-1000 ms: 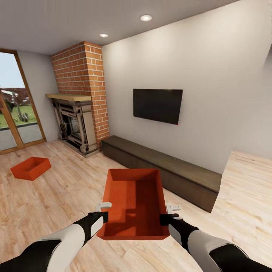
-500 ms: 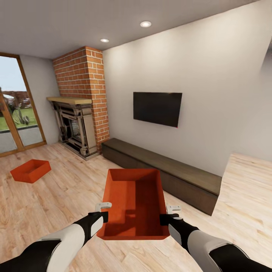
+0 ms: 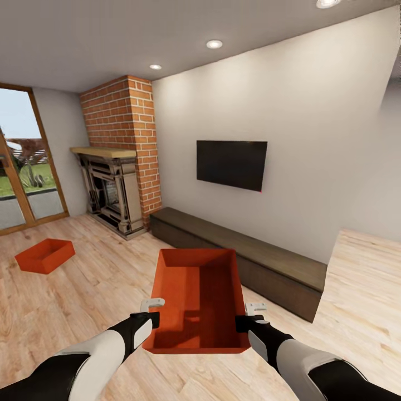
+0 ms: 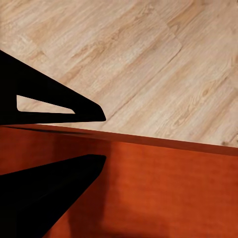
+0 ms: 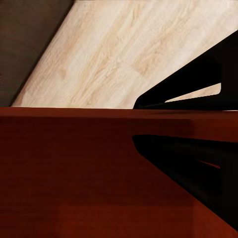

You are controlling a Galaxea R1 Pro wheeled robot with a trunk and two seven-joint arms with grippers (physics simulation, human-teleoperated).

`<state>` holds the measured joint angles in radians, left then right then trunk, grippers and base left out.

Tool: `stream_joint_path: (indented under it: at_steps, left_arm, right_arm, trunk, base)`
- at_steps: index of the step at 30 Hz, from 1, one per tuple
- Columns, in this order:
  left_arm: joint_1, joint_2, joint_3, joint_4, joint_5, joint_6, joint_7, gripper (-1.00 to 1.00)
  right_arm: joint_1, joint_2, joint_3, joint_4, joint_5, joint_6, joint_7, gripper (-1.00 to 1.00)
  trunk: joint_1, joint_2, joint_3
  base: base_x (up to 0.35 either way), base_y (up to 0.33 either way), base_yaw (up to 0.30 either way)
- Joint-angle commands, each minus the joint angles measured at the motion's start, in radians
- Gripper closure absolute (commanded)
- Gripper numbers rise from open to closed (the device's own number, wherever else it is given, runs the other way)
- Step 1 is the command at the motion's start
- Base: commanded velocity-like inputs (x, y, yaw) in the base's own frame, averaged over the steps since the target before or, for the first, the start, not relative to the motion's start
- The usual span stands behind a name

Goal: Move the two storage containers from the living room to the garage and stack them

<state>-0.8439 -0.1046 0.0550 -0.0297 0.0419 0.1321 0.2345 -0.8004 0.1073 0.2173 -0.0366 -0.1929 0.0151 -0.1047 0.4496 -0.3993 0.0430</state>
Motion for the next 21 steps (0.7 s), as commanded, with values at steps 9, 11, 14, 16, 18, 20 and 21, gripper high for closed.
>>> stream_joint_path:
  at_steps: [9,11,14,16,18,20,21]
  left_arm:
    - [0.0,0.013,0.013,0.001,0.005,0.006,0.063,1.0]
    - [0.0,0.013,0.013,0.001,0.005,0.006,0.063,1.0]
    - [0.0,0.013,0.013,0.001,0.005,0.006,0.063,1.0]
    - [0.0,0.013,0.013,0.001,0.005,0.006,0.063,1.0]
    - [0.0,0.013,0.013,0.001,0.005,0.006,0.063,1.0]
    - [0.0,0.013,0.013,0.001,0.005,0.006,0.063,1.0]
    - [0.0,0.013,0.013,0.001,0.005,0.006,0.063,1.0]
  right_arm:
    - [0.0,-0.006,0.014,-0.003,-0.002,0.0,-0.005,1.0]
    - [0.0,-0.006,0.014,-0.003,-0.002,0.0,-0.005,1.0]
    - [0.0,-0.006,0.014,-0.003,-0.002,0.001,-0.005,1.0]
    - [0.0,-0.006,0.014,-0.003,-0.002,0.003,-0.005,1.0]
    - [0.0,-0.006,0.014,-0.003,-0.002,0.004,-0.005,1.0]
    - [0.0,-0.006,0.014,-0.003,-0.002,0.004,-0.005,1.0]
    - [0.0,-0.006,0.014,-0.003,-0.002,0.004,-0.005,1.0]
  trunk:
    - [0.0,-0.001,0.014]
    - [0.0,-0.001,0.017]
    - [0.0,-0.001,0.019]
    - [0.0,-0.001,0.019]
    - [0.0,-0.001,0.02]
    - [0.0,-0.001,0.02]
    - [0.0,-0.001,0.02]
  base:
    - [0.0,0.0,0.0]
    - [0.0,0.0,0.0]
    - [0.0,0.0,0.0]
    - [0.0,0.0,0.0]
    - [0.0,0.0,0.0]
    - [0.0,0.0,0.0]
    - [0.0,0.0,0.0]
